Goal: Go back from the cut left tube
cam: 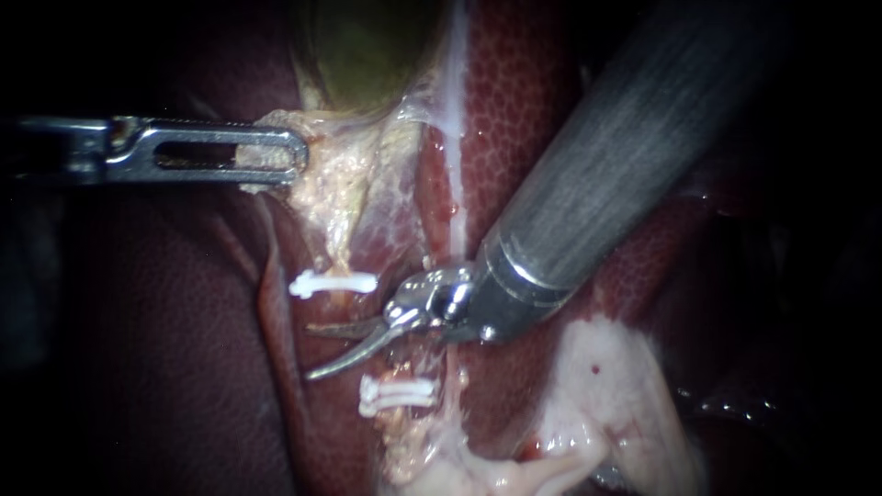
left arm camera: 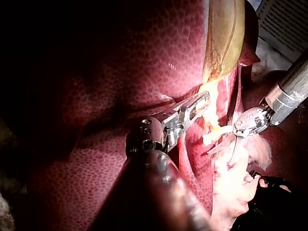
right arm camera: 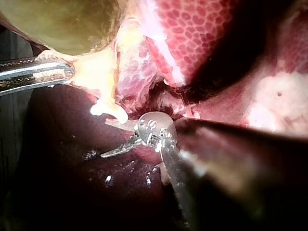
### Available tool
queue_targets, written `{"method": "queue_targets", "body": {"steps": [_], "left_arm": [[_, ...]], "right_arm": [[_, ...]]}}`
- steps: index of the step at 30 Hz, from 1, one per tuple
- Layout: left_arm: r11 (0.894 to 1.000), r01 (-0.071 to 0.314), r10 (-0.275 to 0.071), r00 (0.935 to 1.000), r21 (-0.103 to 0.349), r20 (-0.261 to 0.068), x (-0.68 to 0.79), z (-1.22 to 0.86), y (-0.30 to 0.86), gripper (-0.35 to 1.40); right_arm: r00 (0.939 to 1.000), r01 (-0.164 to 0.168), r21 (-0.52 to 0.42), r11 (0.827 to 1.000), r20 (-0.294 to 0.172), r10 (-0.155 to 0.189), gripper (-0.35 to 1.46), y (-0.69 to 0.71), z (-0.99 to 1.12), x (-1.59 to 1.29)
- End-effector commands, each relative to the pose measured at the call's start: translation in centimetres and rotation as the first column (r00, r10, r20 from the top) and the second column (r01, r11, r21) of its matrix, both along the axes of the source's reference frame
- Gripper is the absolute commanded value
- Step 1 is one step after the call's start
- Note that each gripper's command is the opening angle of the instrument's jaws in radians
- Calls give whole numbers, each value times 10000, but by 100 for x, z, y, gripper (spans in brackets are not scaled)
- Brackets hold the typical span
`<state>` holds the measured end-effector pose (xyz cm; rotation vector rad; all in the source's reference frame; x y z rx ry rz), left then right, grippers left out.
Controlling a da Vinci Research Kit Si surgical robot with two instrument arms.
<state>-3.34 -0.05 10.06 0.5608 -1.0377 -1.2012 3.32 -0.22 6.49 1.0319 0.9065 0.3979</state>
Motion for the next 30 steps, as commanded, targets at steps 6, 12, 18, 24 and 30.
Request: {"method": "queue_targets", "body": {"steps": [6,12,18,24,30], "left_arm": [[10000,1,-1,10000,-3,-2,0,0,0,-35],[10000,-3,3,10000,-3,0,1,0,0,-35],[10000,-2,2,10000,-4,-1,1,1,0,-35],[10000,-3,3,10000,-4,-1,2,2,1,-35],[10000,-4,4,10000,-4,0,2,3,1,-35]], "right_arm": [[10000,-2,14,10000,-62,2,108,-1,-3,-2],[9968,-520,-998,9937,-655,456,133,-8,-13,-19],[9916,-1070,-2514,9620,-971,849,141,-9,-20,-55],[9908,-1093,-3009,9474,-1100,794,141,2,-28,-90],[9891,-1318,-3609,9232,-1098,982,143,29,-49,-121]]}}
